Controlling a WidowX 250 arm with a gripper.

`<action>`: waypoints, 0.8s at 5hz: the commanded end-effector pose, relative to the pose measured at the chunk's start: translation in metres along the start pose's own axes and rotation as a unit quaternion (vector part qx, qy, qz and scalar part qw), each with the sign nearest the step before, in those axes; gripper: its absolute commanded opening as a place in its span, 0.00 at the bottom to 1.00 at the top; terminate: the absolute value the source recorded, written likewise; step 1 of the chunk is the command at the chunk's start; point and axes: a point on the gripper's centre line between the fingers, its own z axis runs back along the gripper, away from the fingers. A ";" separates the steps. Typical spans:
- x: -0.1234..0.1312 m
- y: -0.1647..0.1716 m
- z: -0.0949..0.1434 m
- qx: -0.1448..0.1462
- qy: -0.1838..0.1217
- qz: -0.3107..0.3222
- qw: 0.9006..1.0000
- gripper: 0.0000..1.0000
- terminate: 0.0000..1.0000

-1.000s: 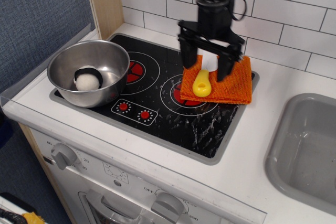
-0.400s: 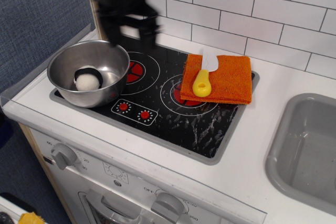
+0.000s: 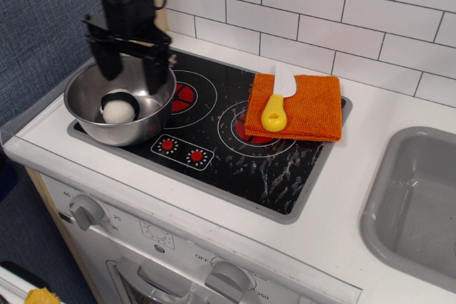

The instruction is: Place the egg above the silver pot.

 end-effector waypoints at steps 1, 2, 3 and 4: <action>-0.007 0.013 0.000 0.052 0.030 0.019 0.998 1.00 0.00; -0.012 0.011 -0.008 0.054 0.055 0.029 0.997 1.00 0.00; -0.016 0.008 -0.019 0.057 0.075 0.030 0.995 1.00 0.00; -0.014 0.007 -0.025 0.056 0.078 0.034 0.995 1.00 0.00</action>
